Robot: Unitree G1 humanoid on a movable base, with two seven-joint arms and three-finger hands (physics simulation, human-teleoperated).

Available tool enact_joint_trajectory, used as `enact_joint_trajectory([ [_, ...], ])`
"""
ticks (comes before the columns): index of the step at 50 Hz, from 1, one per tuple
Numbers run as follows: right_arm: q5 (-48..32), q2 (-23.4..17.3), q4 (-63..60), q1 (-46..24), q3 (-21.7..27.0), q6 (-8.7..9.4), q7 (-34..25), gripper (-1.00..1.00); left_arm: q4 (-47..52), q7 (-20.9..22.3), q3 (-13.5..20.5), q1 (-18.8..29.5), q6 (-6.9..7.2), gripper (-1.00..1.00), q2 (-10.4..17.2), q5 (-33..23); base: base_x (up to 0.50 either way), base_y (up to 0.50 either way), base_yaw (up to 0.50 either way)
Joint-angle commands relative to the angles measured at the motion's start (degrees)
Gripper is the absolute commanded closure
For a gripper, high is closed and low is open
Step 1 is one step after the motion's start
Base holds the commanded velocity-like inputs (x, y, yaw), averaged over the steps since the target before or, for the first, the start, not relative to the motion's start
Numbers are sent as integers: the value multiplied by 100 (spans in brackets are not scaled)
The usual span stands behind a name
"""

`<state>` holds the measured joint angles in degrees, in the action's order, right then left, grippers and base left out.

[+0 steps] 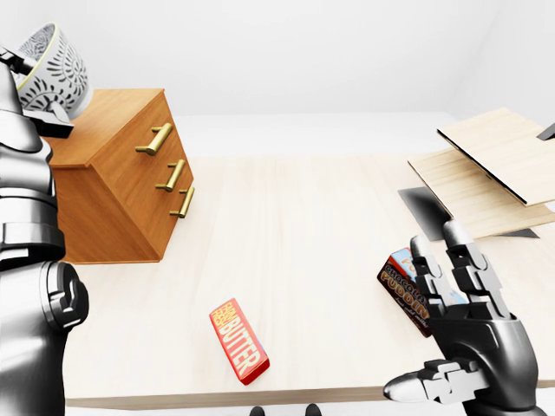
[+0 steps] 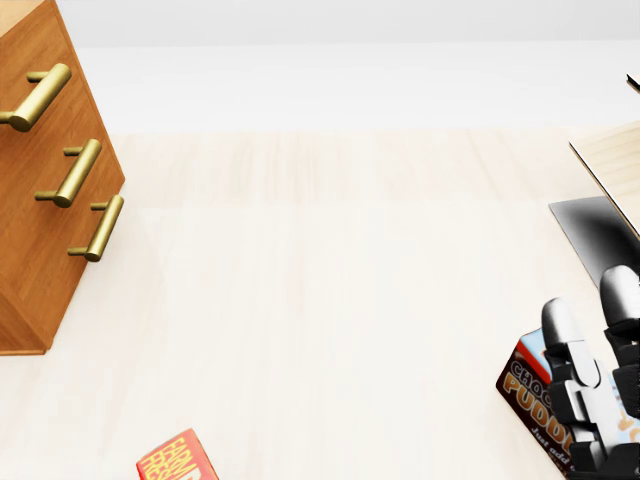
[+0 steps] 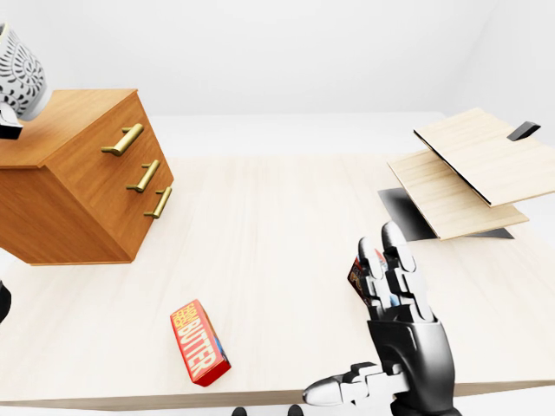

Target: Close the top drawer of the cabinet and put the bowl on top of it.

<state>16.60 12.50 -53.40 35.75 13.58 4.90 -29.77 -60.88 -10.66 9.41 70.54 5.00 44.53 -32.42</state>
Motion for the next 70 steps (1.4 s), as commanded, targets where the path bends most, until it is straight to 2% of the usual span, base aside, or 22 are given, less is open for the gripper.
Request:
enact_joint_trajectory([
  [1, -75, -48, 54, 42, -129, -69, 30, -100, -455, -284, 9, 249, 0, 100, -30, -2, 0, 0, 0],
  [22, -27, -182, 50, 126, -217, -151, 131, -100, -795, -479, -18, 141, 0, 100, -66, 98, 0, 0, 0],
  [46, -56, -219, 90, 161, -294, -229, 157, -100, -894, -470, 9, 72, 0, 100, -46, 228, 0, 0, 0],
  [47, -63, -220, 95, 160, -301, -234, 160, -100, -899, -455, 6, 80, 0, -19, -44, 231, 0, 0, 0],
  [48, -77, -221, 103, 157, -315, -239, 166, -100, -901, -462, 10, 85, 0, -100, -46, 240, 0, 0, 0],
  [70, -94, -305, 149, 191, -402, -320, 224, -100, -853, -510, -8, 189, 0, -100, -18, 229, 0, 0, 0],
])
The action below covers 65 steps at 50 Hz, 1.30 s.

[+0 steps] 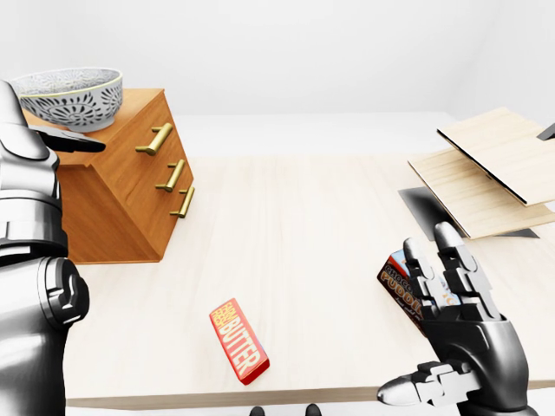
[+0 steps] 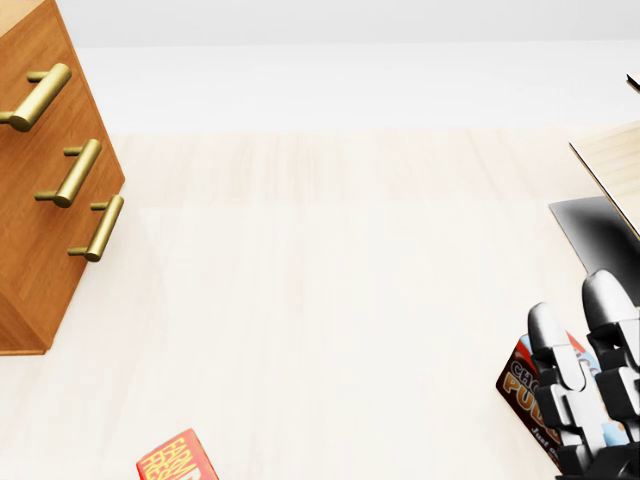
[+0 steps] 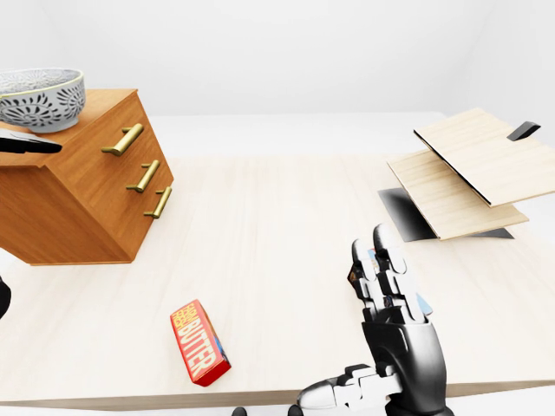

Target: Close the top drawer of the cabinet and put the bowl on top of it.

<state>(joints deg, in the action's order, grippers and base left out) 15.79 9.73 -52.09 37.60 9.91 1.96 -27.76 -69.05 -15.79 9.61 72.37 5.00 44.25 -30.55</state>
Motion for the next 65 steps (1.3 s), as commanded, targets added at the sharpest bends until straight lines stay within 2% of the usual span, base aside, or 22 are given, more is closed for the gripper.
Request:
enact_joint_trajectory([
  [1, -14, -29, 18, 14, -42, -30, 22, -100, -30, 8, -29, 10, 0, -100, 12, 42, 0, 0, 0],
  [15, -2, -46, 5, 27, -53, -30, 42, -100, 55, 45, -10, 68, 0, -100, 63, 45, 0, 0, 0],
  [22, -49, -65, 23, 36, -117, -58, 70, -100, 378, 299, 87, 87, 0, -100, 225, 199, 0, 0, 0],
  [27, -72, -100, 42, 27, -161, -73, 117, -100, 1013, 661, 191, -87, 0, -100, 304, 425, 0, 0, 0],
  [35, -74, -183, 73, 50, -228, -130, 187, -100, 3814, 1819, 470, -1011, 0, -100, 96, 813, 0, 0, 0],
  [36, -64, -192, 75, 45, -223, -125, 194, -100, 4225, 2066, 546, -1141, 0, -100, 40, 945, 0, 0, 0],
  [42, -41, -200, 59, 86, -228, -154, 194, -100, 5336, 2626, 699, -1483, 0, -100, -58, 1295, 0, 0, 0],
  [44, -61, -205, 75, 67, -241, -152, 210, -100, 5924, 2999, 760, -1681, 0, -100, -89, 1528, 0, 0, 0],
  [45, -61, -209, 76, 66, -243, -153, 214, -100, 5978, 3009, 761, -1705, 0, -100, -87, 1547, 0, 0, 0],
  [46, -52, -212, 72, 81, -243, -162, 209, -100, 6378, 3196, 839, -1848, 0, -100, -125, 1686, 0, 0, 0],
  [53, -23, -205, 36, 162, -245, -209, 179, -100, 7992, 3669, 1123, -2437, 0, -100, -312, 2299, 0, 0, 0],
  [59, -3, -191, 27, 119, -198, -151, 173, -100, 8805, 3702, 1278, -2821, 0, -100, -433, 2751, 0, 0, 0],
  [65, -36, -182, 36, 157, -237, -200, 161, -100, 9719, 3771, 1482, -3189, 0, -100, -662, 3318, 0, 0, 0],
])
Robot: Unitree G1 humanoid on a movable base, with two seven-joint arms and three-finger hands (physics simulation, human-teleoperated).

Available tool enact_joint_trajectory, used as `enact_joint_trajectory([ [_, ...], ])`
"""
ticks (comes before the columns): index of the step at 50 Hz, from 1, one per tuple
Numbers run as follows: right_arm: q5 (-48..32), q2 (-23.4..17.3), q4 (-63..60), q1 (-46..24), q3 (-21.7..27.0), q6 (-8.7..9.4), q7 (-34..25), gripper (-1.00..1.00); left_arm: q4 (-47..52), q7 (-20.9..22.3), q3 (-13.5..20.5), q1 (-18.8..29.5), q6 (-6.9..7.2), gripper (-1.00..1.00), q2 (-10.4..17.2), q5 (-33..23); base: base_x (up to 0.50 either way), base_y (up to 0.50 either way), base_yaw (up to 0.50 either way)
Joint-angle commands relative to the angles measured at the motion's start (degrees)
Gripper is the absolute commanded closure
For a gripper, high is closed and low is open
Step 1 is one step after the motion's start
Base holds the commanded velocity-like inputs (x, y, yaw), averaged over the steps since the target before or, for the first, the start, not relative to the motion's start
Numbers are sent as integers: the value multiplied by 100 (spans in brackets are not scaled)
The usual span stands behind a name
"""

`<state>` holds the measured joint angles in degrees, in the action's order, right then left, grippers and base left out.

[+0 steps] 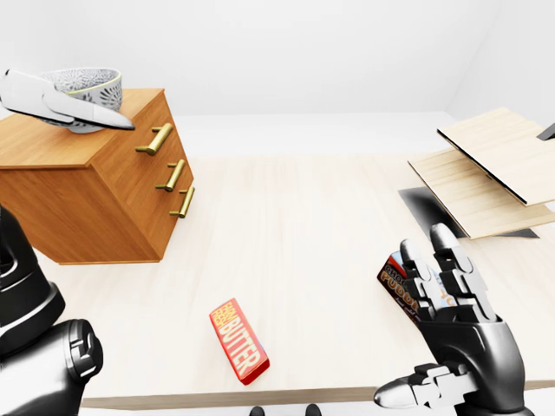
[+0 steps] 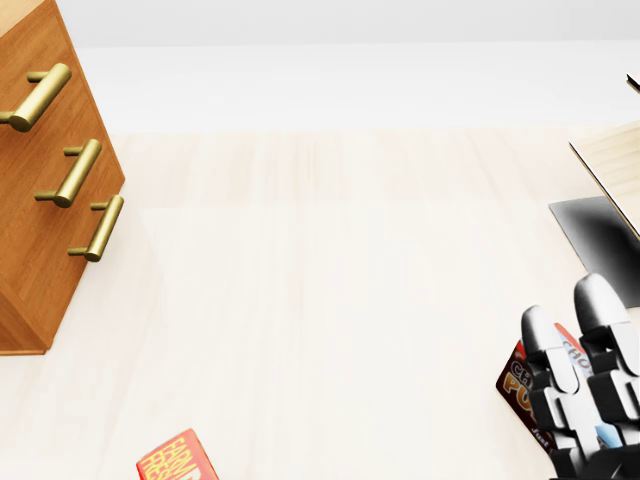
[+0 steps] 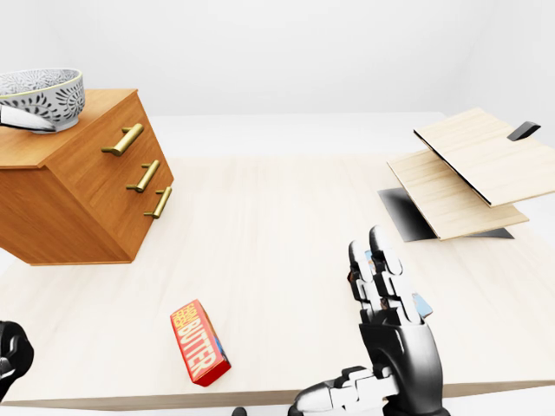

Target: Close the top drawer of the cabinet and put the bowl on top of it.

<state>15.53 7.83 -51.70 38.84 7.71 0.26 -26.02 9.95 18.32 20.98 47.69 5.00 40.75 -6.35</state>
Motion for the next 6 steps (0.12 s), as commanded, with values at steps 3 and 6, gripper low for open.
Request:
enact_joint_trajectory([
  [3, -34, -10, 28, -2, -34, -27, 17, -100, 2630, 390, 559, -998, 0, -100, -558, 1253, 0, 0, 0],
  [6, -46, -27, 46, -16, -47, -30, 35, -100, 3149, 478, 786, -1060, 0, -100, -680, 1674, 0, 0, 0],
])
